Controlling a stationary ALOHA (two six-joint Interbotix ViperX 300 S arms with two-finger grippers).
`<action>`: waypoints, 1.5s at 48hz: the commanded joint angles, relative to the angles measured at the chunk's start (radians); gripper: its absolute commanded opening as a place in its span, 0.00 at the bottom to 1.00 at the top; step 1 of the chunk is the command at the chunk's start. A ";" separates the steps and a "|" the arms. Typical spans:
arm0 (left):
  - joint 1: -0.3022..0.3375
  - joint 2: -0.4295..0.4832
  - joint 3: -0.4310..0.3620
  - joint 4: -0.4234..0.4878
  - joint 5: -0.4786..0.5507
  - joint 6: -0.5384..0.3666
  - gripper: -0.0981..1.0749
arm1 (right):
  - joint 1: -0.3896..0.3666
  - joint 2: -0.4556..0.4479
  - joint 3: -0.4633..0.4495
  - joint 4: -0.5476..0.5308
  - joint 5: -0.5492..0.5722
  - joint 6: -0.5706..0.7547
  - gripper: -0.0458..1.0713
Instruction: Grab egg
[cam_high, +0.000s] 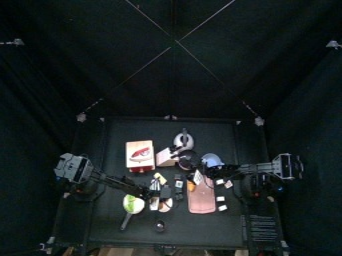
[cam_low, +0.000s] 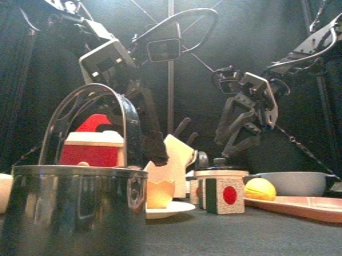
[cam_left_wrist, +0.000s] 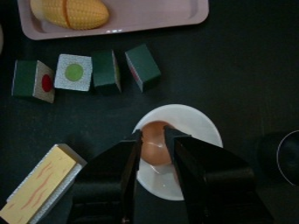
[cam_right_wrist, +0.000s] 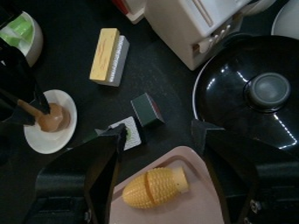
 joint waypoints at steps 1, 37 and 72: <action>0.005 -0.054 0.008 -0.015 0.011 -0.003 0.68 | 0.003 -0.025 -0.008 0.002 -0.003 0.000 0.88; 0.325 -0.411 0.219 -0.002 -0.077 0.002 0.68 | 0.009 -0.225 -0.035 0.431 0.687 -0.003 0.88; 0.400 -0.534 0.434 -0.009 -0.331 0.006 0.68 | -0.152 -0.038 -0.021 0.569 0.635 -0.281 0.87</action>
